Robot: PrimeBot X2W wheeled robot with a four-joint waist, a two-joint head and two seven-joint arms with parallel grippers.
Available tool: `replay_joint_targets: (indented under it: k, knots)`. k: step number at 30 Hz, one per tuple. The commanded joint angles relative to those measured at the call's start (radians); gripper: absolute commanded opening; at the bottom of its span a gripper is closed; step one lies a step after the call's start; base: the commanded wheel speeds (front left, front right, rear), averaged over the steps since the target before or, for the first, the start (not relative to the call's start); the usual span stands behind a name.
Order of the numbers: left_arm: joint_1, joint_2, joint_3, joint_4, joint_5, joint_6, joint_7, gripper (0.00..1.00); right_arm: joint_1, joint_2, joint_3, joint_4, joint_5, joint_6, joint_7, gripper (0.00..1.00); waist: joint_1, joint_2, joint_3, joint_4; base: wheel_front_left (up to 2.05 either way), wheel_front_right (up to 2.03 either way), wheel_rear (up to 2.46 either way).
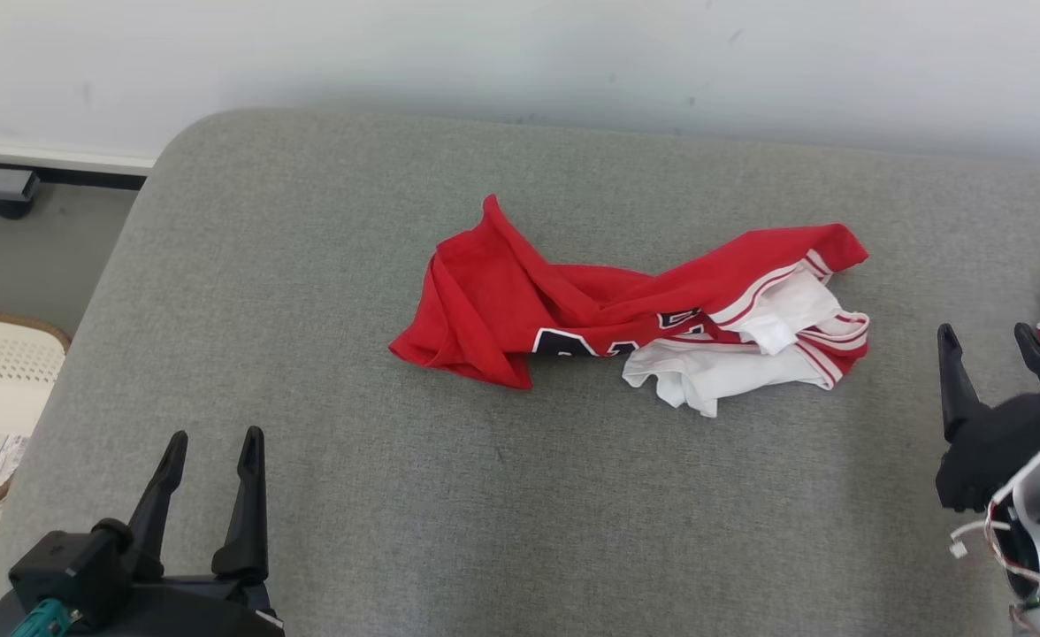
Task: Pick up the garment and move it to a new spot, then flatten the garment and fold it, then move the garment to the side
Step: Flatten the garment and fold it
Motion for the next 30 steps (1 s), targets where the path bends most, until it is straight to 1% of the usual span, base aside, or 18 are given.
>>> replay_joint_targets:
  k: [1,6,9,11,17,18,19,20,21,22,23,25,26,28,29,30]
  knots:
    - [-0.011,0.001,0.0,-0.001,0.007,-0.002,-0.003,1.0,-0.024,-0.003,-0.007,0.016,0.008,0.0,0.022,1.0,-0.0001,0.0,0.009,0.01,0.0,0.0,0.0]
    - [-0.02,-0.001,-0.008,0.004,0.007,-0.007,-0.004,1.0,-0.101,-0.003,-0.005,0.082,0.047,0.0,0.086,1.0,-0.0001,0.0,0.021,0.03,0.0,0.0,0.0]
    - [-0.022,-0.001,-0.011,0.009,0.007,-0.006,-0.005,1.0,-0.136,-0.003,0.012,0.116,0.086,0.0,0.112,1.0,-0.0001,0.0,0.026,0.038,0.0,0.0,0.0]
    - [-0.026,-0.003,-0.013,0.011,0.006,-0.008,-0.008,1.0,-0.154,-0.003,0.031,0.139,0.09,0.0,0.126,1.0,-0.0001,0.0,0.031,0.044,0.0,0.0,0.0]
    - [-0.039,-0.011,-0.023,0.023,0.006,-0.014,-0.011,1.0,-0.197,-0.003,0.062,0.212,0.097,0.0,0.136,1.0,-0.0001,0.0,0.041,0.061,0.0,0.0,0.0]
    - [-0.042,-0.013,-0.025,0.025,0.006,-0.015,-0.012,1.0,-0.2,-0.003,0.064,0.225,0.095,0.0,0.139,0.96,-0.0001,0.0,0.042,0.064,0.0,0.0,0.0]
    - [-0.042,-0.013,-0.025,0.025,0.006,-0.015,-0.012,1.0,-0.2,-0.003,0.064,0.225,0.095,0.0,0.139,0.96,-0.0001,0.0,0.042,0.064,0.0,0.0,0.0]
    - [-0.044,-0.014,-0.027,0.027,0.006,-0.016,-0.012,1.0,-0.206,-0.003,0.065,0.235,0.093,0.0,0.138,0.92,-0.0001,0.0,0.042,0.066,0.0,0.0,0.0]
    - [-0.046,-0.016,-0.028,0.029,0.006,-0.015,-0.013,1.0,-0.213,-0.003,0.065,0.244,0.092,0.0,0.136,0.84,-0.0001,0.0,0.043,0.069,0.0,0.0,0.0]
    - [-0.047,-0.017,-0.029,0.031,0.005,-0.016,-0.014,1.0,-0.217,-0.003,0.066,0.253,0.091,0.0,0.137,0.65,-0.0001,0.0,0.043,0.071,0.0,0.0,0.0]
    - [-0.046,-0.018,-0.031,0.034,0.005,-0.017,-0.016,1.0,-0.22,-0.003,0.063,0.261,0.093,0.0,0.137,0.51,-0.0001,0.0,0.044,0.073,0.0,0.0,0.0]
    - [-0.048,-0.019,-0.033,0.039,0.003,-0.018,-0.017,1.0,-0.221,-0.003,0.061,0.279,0.096,0.0,0.137,0.42,-0.0001,0.0,0.043,0.076,0.0,0.0,0.0]
    - [-0.049,-0.02,-0.033,0.041,0.002,-0.019,-0.019,1.0,-0.222,-0.003,0.062,0.287,0.099,0.0,0.14,0.4,-0.0001,0.0,0.043,0.077,0.0,0.0,0.0]
    - [-0.05,-0.02,-0.035,0.044,0.001,-0.02,-0.02,1.0,-0.227,-0.004,0.059,0.299,0.089,0.0,0.136,0.41,-0.0001,0.0,0.043,0.08,0.0,0.0,0.0]
    - [-0.051,-0.019,-0.035,0.045,0.001,-0.021,-0.021,1.0,-0.231,-0.003,0.056,0.307,0.084,0.0,0.134,0.37,-0.0001,0.0,0.043,0.081,0.0,0.0,0.0]
    - [-0.052,-0.019,-0.036,0.046,0.001,-0.021,-0.022,1.0,-0.234,-0.003,0.053,0.315,0.078,0.0,0.133,0.37,-0.0001,0.0,0.043,0.083,0.0,0.0,0.0]
